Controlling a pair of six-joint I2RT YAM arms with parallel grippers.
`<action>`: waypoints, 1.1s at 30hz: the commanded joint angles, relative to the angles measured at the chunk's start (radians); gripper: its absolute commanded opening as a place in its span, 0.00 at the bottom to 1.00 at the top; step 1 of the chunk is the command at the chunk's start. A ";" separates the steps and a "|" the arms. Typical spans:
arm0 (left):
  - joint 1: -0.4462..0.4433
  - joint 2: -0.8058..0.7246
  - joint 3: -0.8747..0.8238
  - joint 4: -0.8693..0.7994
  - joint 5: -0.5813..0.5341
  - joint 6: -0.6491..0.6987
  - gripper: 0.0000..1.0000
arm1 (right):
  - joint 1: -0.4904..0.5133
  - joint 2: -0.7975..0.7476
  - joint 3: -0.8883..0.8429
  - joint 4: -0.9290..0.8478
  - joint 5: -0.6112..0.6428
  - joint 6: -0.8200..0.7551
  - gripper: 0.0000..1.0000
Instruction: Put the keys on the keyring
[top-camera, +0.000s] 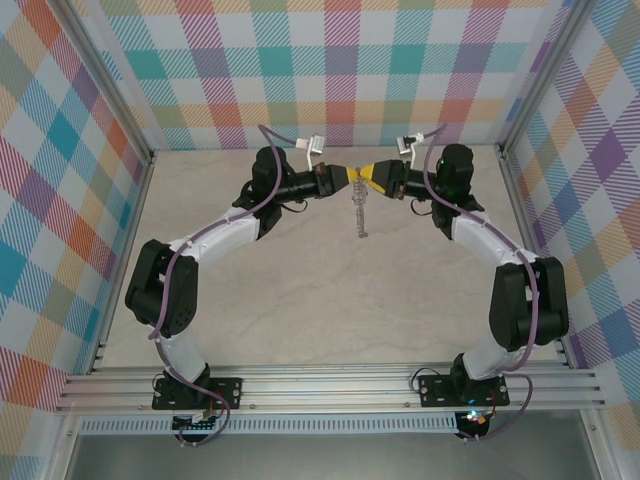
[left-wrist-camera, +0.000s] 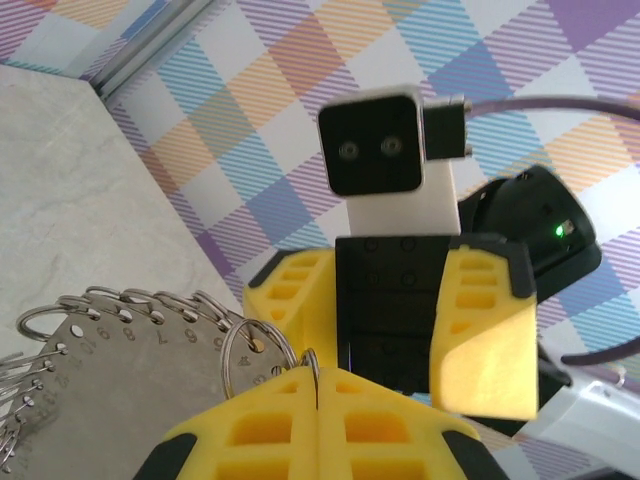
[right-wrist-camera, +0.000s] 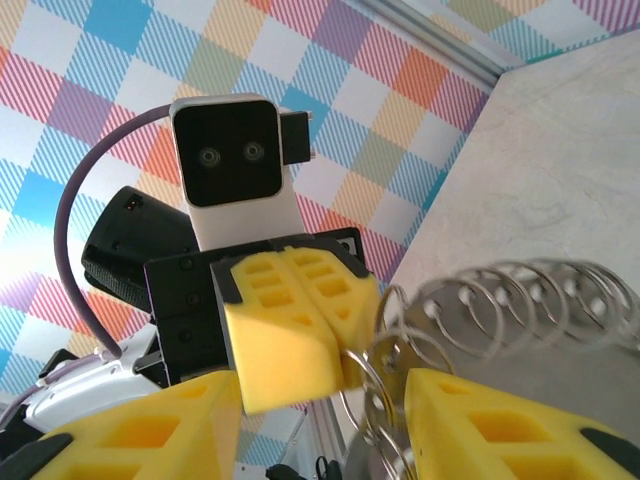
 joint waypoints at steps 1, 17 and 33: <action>0.001 -0.055 -0.007 0.116 -0.008 -0.053 0.00 | -0.008 -0.038 -0.035 0.043 0.040 -0.031 0.46; 0.003 -0.068 -0.014 0.125 -0.032 -0.075 0.00 | 0.018 -0.064 -0.063 0.012 0.039 -0.063 0.07; 0.002 -0.087 -0.076 0.202 -0.098 -0.110 0.00 | 0.108 -0.144 -0.028 -0.191 0.232 -0.140 0.00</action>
